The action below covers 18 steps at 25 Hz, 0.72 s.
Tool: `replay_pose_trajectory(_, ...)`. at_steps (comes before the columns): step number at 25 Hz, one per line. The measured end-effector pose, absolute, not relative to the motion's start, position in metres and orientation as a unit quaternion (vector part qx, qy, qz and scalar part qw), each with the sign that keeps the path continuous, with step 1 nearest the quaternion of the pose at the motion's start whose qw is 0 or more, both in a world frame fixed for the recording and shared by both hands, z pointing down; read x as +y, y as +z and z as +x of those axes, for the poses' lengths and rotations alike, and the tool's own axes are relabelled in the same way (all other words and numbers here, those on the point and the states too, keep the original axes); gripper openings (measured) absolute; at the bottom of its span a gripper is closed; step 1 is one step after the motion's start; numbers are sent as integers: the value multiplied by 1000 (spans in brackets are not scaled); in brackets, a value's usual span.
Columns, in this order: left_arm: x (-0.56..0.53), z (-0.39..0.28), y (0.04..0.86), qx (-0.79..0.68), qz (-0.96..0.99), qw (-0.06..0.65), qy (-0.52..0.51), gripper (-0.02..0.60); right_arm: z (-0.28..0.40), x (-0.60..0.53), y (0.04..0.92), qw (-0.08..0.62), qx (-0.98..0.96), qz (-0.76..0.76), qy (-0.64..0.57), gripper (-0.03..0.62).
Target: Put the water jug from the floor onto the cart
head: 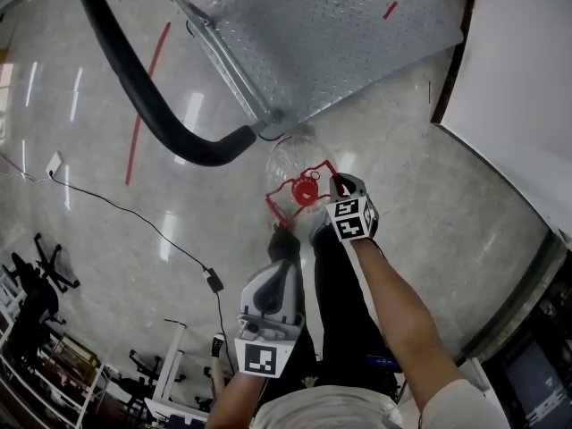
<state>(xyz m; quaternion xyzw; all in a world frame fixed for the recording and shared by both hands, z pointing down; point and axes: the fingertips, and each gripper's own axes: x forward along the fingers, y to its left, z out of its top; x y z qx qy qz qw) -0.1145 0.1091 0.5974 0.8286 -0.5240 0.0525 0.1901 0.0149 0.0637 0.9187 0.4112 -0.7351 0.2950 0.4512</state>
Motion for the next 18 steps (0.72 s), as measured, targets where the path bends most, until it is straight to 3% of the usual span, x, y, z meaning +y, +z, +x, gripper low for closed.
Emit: replay_pose_trajectory(18, 110, -74, 578, -511, 839, 178, 49, 3, 65, 93, 869, 425, -724, 455, 295, 26)
